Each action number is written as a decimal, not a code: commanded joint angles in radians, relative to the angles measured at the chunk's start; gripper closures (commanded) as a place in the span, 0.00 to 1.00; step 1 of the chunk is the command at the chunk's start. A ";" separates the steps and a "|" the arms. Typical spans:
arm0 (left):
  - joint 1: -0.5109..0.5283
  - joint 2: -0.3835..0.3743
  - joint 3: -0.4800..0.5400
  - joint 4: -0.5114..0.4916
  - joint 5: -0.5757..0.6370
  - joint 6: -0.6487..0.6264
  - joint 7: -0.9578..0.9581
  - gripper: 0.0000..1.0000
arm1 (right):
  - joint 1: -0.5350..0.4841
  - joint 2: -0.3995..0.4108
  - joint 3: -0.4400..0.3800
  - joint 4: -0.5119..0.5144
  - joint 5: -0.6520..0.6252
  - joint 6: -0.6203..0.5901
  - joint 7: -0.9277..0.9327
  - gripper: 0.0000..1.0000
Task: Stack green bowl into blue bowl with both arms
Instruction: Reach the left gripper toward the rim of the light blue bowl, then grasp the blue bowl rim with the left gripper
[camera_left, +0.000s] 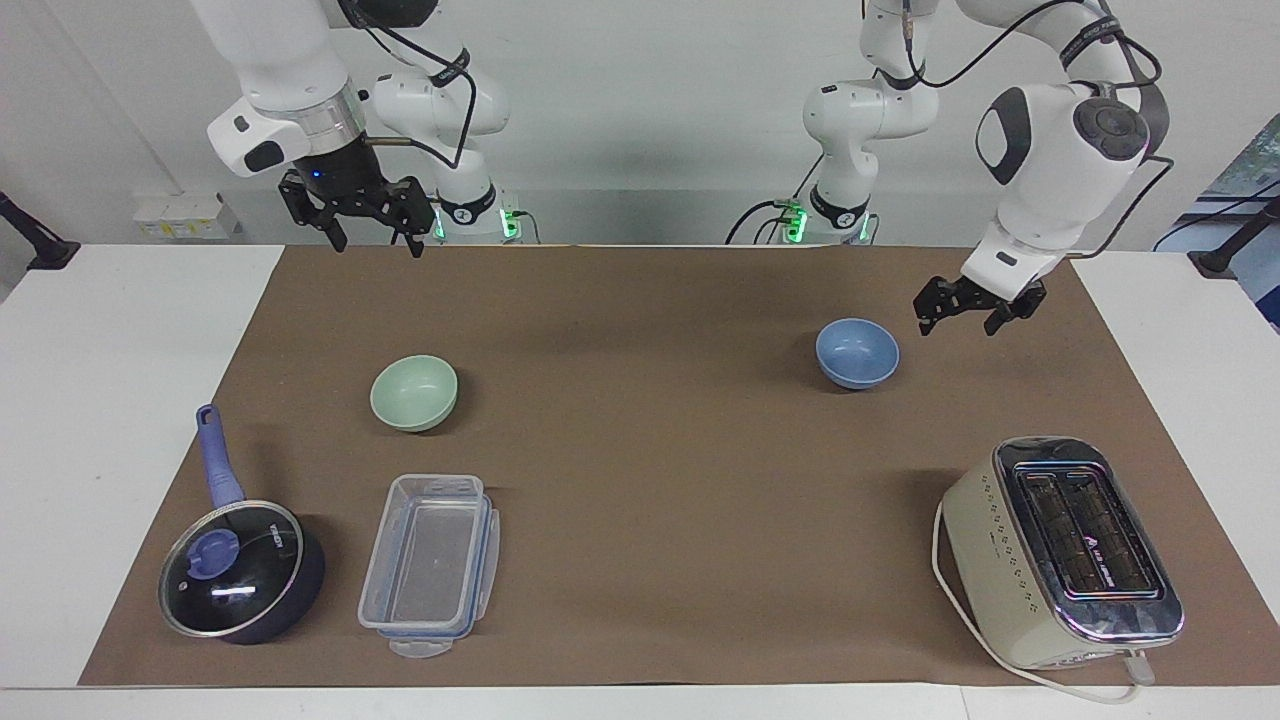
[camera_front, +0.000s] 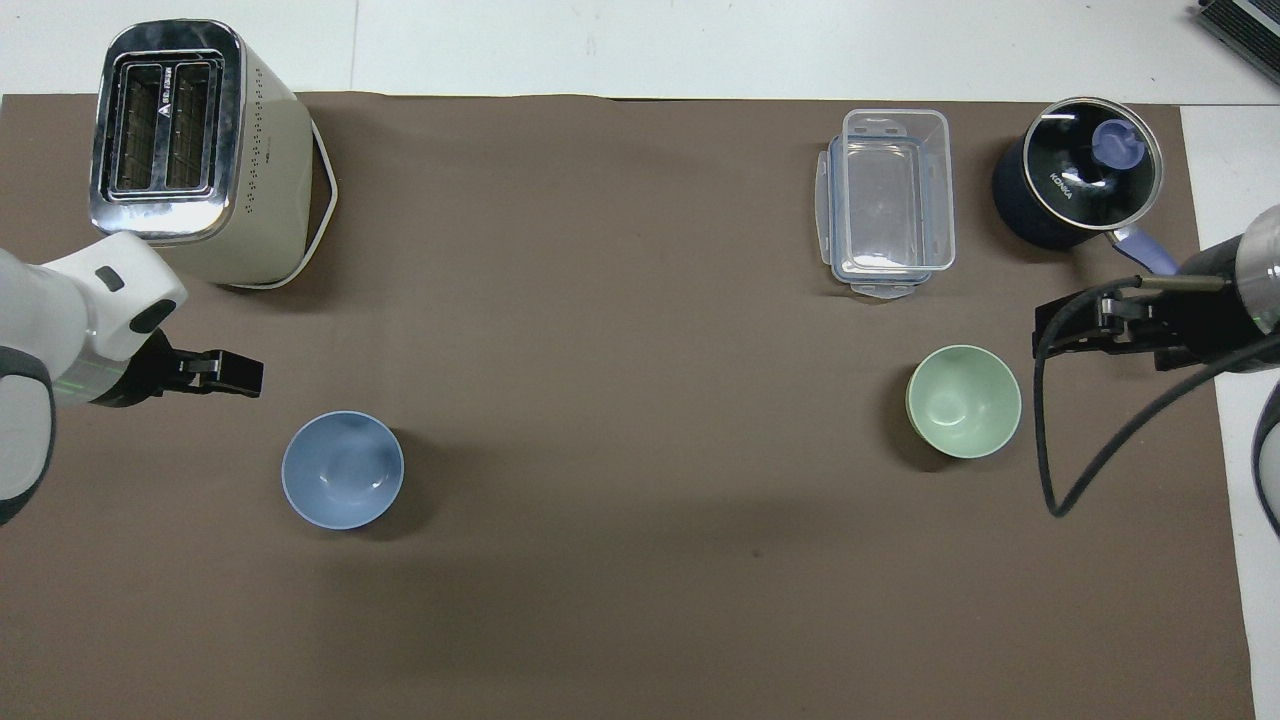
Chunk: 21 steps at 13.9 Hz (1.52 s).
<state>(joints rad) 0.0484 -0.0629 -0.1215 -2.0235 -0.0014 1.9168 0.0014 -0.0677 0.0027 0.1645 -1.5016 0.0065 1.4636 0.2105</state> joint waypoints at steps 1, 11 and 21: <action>-0.015 -0.037 0.000 -0.113 0.006 0.093 -0.003 0.00 | -0.011 0.003 0.004 0.003 0.009 0.006 -0.020 0.00; -0.085 0.038 0.000 -0.380 0.004 0.476 -0.073 0.24 | -0.012 0.003 0.004 0.001 0.009 0.006 -0.020 0.00; -0.084 0.049 0.002 -0.270 0.004 0.363 -0.077 1.00 | -0.012 0.003 0.004 0.003 0.009 0.006 -0.020 0.00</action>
<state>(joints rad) -0.0232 -0.0080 -0.1290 -2.3412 -0.0038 2.3548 -0.0550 -0.0678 0.0027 0.1645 -1.5016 0.0065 1.4636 0.2105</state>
